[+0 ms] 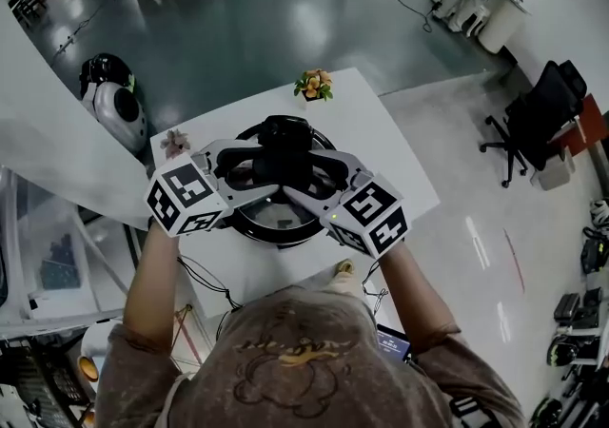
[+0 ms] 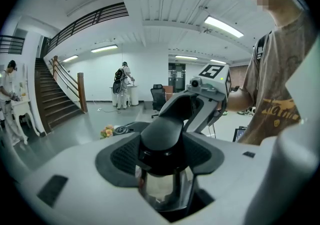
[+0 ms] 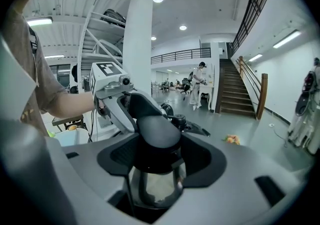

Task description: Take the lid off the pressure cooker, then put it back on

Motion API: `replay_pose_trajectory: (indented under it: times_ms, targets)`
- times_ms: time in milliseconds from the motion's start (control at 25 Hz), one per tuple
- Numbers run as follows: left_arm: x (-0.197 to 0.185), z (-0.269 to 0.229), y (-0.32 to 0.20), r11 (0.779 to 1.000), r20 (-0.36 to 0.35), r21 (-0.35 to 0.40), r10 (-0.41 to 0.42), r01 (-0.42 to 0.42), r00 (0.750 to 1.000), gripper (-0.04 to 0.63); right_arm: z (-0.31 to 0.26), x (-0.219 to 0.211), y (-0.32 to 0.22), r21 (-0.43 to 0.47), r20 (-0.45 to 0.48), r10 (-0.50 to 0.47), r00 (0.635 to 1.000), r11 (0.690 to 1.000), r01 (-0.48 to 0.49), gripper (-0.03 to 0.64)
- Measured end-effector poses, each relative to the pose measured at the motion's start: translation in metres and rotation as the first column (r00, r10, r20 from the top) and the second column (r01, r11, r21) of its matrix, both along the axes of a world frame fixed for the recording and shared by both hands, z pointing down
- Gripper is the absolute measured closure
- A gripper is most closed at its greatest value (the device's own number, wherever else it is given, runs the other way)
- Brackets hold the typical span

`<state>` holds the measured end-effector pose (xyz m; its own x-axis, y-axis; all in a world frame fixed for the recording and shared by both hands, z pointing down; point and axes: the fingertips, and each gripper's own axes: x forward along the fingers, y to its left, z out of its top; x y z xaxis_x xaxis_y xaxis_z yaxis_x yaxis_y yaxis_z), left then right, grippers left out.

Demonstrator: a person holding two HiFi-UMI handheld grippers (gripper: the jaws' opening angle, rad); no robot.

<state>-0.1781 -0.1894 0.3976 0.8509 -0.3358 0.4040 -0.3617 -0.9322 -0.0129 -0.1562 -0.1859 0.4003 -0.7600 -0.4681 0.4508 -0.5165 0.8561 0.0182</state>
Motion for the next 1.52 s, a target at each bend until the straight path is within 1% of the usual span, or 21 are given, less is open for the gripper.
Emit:
replay_pose_trajectory:
  times_ms: [120,320,520,920,1040,1120,1400,1520]
  targets:
    - [-0.001,0.002,-0.001,1.0,-0.005,-0.003,0.014,-0.014,1.0,0.328,0.003,-0.001,-0.001,-0.009,0.005,0.019,1.0,1.0,-0.019,0.356]
    - [-0.002,0.008,-0.002,0.999,0.017,0.013,0.034,-0.035,0.999,0.328,0.009,-0.002,-0.001,-0.004,-0.021,0.043,0.999,0.999,-0.043,0.356]
    - [-0.006,0.017,-0.006,0.999,0.015,-0.004,0.047,-0.047,0.999,0.328,0.017,-0.006,-0.005,-0.015,-0.033,0.06,0.998,0.998,-0.061,0.356]
    - [-0.009,0.019,-0.012,0.998,-0.028,-0.042,0.054,-0.055,0.998,0.328,0.018,-0.009,-0.011,-0.024,-0.014,0.056,0.998,0.998,-0.056,0.356]
    - [-0.01,0.021,-0.011,0.997,-0.033,-0.053,0.045,-0.047,0.998,0.328,0.019,-0.01,-0.01,-0.019,-0.032,0.044,0.999,0.999,-0.045,0.356]
    - [-0.01,0.022,-0.011,0.998,-0.032,-0.045,0.038,-0.04,0.999,0.328,0.02,-0.01,-0.01,-0.015,-0.04,0.044,0.998,0.999,-0.045,0.356]
    - [-0.004,0.026,-0.01,0.999,0.005,-0.029,0.038,-0.038,0.999,0.328,0.025,-0.005,-0.009,-0.028,0.0,0.035,0.999,0.999,-0.035,0.355]
    - [-0.003,0.026,-0.012,0.999,-0.013,-0.031,0.029,-0.029,0.999,0.328,0.026,-0.003,-0.011,-0.021,0.021,0.033,0.999,0.999,-0.033,0.356]
